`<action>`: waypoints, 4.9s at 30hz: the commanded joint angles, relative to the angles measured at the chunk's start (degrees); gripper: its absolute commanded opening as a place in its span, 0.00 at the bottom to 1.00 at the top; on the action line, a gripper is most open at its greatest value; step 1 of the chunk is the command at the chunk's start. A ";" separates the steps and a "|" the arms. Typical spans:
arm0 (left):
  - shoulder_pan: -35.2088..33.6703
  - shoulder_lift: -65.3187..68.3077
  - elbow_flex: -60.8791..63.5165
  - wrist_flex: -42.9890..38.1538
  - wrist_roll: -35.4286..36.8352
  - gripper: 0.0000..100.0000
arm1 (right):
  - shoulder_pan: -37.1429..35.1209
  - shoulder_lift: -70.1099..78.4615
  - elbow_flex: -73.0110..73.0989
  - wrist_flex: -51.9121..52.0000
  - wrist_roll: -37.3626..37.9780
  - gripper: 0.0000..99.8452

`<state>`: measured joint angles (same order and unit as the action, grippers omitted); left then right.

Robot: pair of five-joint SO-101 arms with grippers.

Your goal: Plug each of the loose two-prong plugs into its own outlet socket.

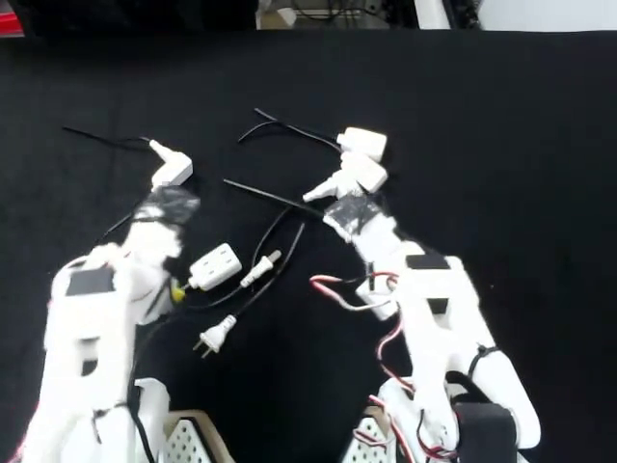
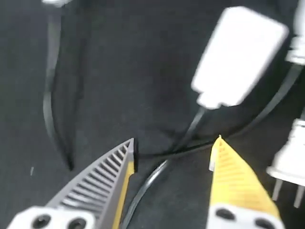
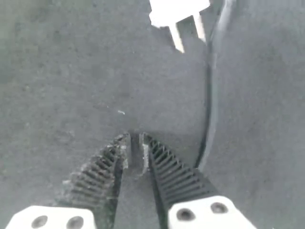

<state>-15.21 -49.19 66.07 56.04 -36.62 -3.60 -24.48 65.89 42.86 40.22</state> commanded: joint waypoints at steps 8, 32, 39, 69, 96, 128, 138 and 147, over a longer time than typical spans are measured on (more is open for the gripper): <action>-11.65 -29.98 16.92 0.35 9.49 0.26 | -19.16 -1.45 -13.05 11.69 15.21 0.02; -18.33 -55.12 29.93 4.84 9.32 0.26 | -33.14 19.56 -37.32 18.11 31.21 0.24; -17.98 -55.12 29.85 5.89 9.32 0.26 | -33.14 23.78 -37.49 13.36 31.21 0.24; -17.89 -55.12 30.02 6.07 9.32 0.26 | -36.13 33.36 -41.19 10.37 30.86 0.16; -17.89 -55.12 30.11 6.15 9.23 0.26 | -34.11 36.88 -43.21 10.73 28.40 0.09; -15.43 -55.12 29.93 5.71 9.49 0.26 | -33.93 -22.29 -18.77 7.74 -0.26 0.01; -0.92 -55.12 19.82 -1.05 26.37 0.26 | -36.57 -60.26 10.95 -10.46 -27.96 0.01; 12.00 -55.12 17.80 -22.07 42.46 0.26 | -39.38 -83.12 27.47 -17.23 -36.75 0.01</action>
<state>-7.82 -103.78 87.08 39.87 4.09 -40.88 -102.02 91.47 27.30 4.26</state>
